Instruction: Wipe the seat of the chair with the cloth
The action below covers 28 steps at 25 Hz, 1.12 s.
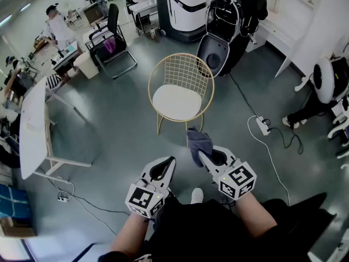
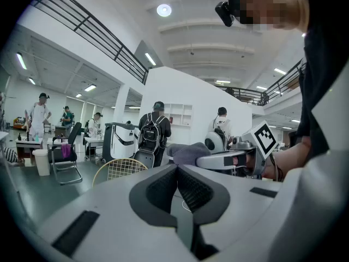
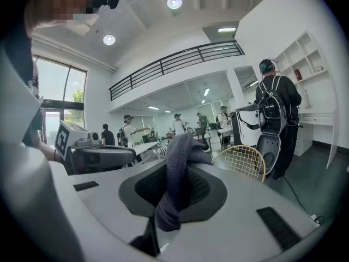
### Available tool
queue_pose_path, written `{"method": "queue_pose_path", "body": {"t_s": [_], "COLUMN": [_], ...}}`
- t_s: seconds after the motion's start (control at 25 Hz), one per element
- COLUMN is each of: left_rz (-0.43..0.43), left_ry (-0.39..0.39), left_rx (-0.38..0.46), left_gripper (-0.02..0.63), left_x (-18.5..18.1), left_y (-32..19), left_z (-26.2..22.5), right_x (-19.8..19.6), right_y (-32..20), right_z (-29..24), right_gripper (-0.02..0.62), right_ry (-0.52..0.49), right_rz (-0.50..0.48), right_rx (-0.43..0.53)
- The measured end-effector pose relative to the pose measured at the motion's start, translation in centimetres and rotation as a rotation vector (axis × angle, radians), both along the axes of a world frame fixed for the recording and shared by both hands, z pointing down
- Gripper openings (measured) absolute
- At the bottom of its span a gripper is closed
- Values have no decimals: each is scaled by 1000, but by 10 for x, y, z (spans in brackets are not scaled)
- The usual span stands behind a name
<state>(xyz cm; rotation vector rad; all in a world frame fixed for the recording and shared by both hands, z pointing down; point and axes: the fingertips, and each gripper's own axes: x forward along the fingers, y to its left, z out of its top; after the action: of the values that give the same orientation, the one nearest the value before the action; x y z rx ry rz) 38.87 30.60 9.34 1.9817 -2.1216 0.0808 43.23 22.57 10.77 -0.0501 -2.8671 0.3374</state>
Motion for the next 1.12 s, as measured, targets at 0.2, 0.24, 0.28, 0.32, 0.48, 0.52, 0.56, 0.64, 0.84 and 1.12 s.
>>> {"method": "queue_pose_path", "body": {"t_s": [0.2,0.24,0.28,0.32,0.48,0.52,0.56,0.64,0.84,1.12], "left_rz": [-1,-2,-1,-1,1,2,3,5,14,22], "left_ry": [-3,-3,-2,-1,5,6,5,4,8,19], "left_rx": [3,3,3,3,-1,-1,-1,-3,-7,-15], "left_gripper": [17,17,17,17,17,17,17,17,17,17], "left_x": [0,-1,-1,-1,-4,-5,-6,-9,-20,-50], "left_y": [0,1,1,2,-1,-2,-2,-3,-5,-3], "left_z": [4,4,4,4,2,2,3,4,2,4], "right_x": [-1,-1,-1,-2,-4,-5,-6,-8,-21,-49], "right_y": [0,1,1,0,-2,-2,-2,-3,-5,-4], "right_z": [6,6,5,4,1,3,4,4,4,9], "right_gripper": [61,61,63,63,63,63,63,63,63,63], "right_ry": [-2,-2,-1,-1,-2,-3,-3,0,4,10], "right_rz": [-11,-10,-7,-3,-6,-13,-17,-4,-3,4], "right_rx": [5,6,5,2,-9,-7,-5,-6,-11,-25]}}
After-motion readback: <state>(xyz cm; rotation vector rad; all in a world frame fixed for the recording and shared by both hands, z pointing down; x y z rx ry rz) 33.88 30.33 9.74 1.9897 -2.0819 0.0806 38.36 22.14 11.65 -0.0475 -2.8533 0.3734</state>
